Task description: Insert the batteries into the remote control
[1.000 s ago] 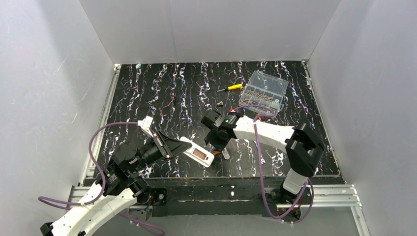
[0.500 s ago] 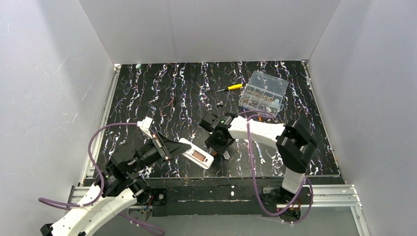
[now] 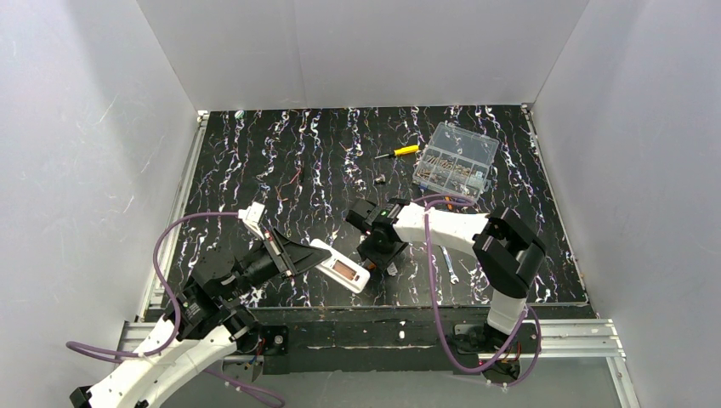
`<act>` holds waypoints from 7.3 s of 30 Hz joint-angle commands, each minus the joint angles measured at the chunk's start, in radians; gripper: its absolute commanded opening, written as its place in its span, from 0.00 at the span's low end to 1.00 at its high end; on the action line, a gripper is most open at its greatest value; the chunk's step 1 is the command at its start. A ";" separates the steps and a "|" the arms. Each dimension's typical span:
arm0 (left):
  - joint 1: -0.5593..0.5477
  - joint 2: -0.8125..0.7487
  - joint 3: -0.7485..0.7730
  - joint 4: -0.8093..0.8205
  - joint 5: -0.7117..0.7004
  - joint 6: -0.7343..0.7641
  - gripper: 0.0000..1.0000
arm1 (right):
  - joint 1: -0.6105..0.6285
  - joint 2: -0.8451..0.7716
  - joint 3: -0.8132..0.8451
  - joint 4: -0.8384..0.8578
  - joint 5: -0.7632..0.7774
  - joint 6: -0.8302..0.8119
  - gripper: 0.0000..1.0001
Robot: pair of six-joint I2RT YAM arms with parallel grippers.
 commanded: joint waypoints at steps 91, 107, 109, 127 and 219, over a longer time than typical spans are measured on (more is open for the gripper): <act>0.000 0.026 0.099 0.027 0.025 0.027 0.00 | 0.007 -0.061 -0.205 0.440 0.038 -1.283 0.33; 0.001 0.030 0.094 0.010 0.020 0.033 0.00 | 0.003 -0.288 -0.279 0.492 0.071 -1.329 0.01; 0.002 0.032 0.087 0.010 0.028 0.043 0.00 | -0.004 -0.381 -0.277 0.457 0.071 -1.357 0.01; 0.001 0.126 0.089 0.313 0.323 0.396 0.00 | -0.010 -0.941 -0.140 0.122 -0.113 -1.608 0.01; 0.001 0.580 0.052 0.892 0.137 0.033 0.00 | 0.021 -0.393 0.655 -0.519 -0.311 -1.684 0.02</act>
